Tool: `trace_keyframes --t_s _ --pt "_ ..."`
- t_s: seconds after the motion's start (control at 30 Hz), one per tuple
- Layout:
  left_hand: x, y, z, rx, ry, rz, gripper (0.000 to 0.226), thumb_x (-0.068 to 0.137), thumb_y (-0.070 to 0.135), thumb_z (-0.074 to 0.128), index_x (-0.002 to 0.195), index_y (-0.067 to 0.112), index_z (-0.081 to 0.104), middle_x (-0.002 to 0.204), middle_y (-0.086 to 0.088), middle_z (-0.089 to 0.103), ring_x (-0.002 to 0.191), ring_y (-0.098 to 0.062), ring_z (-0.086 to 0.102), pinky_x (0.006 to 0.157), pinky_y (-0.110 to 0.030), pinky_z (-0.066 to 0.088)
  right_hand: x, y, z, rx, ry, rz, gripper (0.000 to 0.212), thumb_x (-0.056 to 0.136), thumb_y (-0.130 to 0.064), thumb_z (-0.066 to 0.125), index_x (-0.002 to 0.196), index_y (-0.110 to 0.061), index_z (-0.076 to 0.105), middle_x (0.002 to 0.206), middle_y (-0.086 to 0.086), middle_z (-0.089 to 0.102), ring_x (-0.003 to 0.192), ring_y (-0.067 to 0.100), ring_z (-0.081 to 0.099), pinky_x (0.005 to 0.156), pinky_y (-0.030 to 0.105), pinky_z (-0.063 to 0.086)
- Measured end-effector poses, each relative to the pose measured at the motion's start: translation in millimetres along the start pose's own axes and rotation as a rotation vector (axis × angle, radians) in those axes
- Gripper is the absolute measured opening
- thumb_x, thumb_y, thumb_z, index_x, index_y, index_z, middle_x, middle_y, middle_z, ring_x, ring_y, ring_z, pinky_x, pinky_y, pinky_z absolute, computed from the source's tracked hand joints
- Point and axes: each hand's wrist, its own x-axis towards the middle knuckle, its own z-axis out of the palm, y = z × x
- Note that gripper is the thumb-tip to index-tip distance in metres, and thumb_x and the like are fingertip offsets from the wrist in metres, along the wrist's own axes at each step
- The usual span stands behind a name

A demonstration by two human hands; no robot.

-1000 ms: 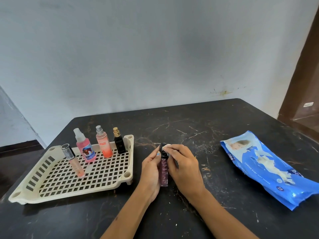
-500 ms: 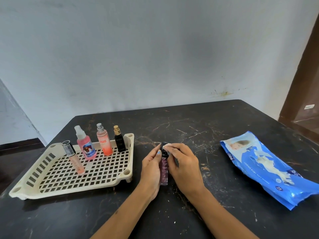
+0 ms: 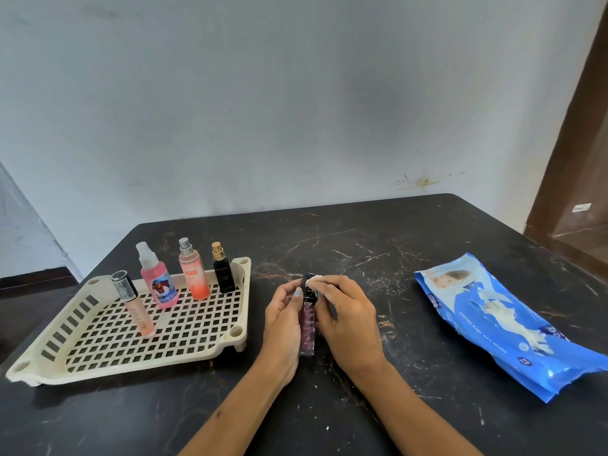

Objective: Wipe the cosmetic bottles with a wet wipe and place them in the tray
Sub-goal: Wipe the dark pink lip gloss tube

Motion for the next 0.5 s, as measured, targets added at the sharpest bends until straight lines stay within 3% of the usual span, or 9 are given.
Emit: trace_keyframes --t_s 0.2,0.27,0.4,0.5 --pt "-1.0 3.5 0.1 -0.032 -0.024 -0.010 0.028 0.099 0.006 0.037 0.110 0.014 0.062 0.098 -0.012 0.070 0.082 -0.021 0.065 0.068 -0.033 0.052 -0.6 1.9 -0.4 0.040 -0.004 0.003 0.027 0.081 0.006 0.067 0.105 -0.006 0.071 0.103 0.001 0.066 0.094 0.013 0.064 0.078 0.031 0.056" --pt "-2.0 4.8 -0.3 -0.047 -0.031 -0.017 0.030 0.098 0.003 0.036 0.108 0.015 0.062 0.093 -0.010 0.071 0.079 -0.020 0.065 0.066 -0.032 0.052 -0.7 1.4 -0.7 0.062 0.011 0.017 0.027 0.082 0.007 0.067 0.105 -0.007 0.071 0.102 0.000 0.066 0.092 0.011 0.064 0.078 0.028 0.056" --pt "-4.3 8.8 0.6 -0.088 -0.048 -0.031 0.031 0.098 0.001 0.034 0.103 0.016 0.061 0.077 -0.010 0.068 0.054 -0.013 0.059 0.047 -0.022 0.049 1.9 1.1 -4.7 0.072 0.099 0.038 0.024 0.083 0.006 0.067 0.103 -0.006 0.072 0.098 0.001 0.065 0.088 0.008 0.062 0.078 0.017 0.052" --pt "-4.4 9.3 0.2 -0.091 -0.050 -0.034 0.032 0.098 0.001 0.034 0.103 0.018 0.061 0.078 -0.011 0.066 0.052 -0.012 0.057 0.046 -0.022 0.048 2.5 1.7 -5.6 0.072 0.097 0.041 0.023 0.083 0.006 0.067 0.104 -0.005 0.071 0.098 0.002 0.065 0.087 0.009 0.062 0.079 0.018 0.051"
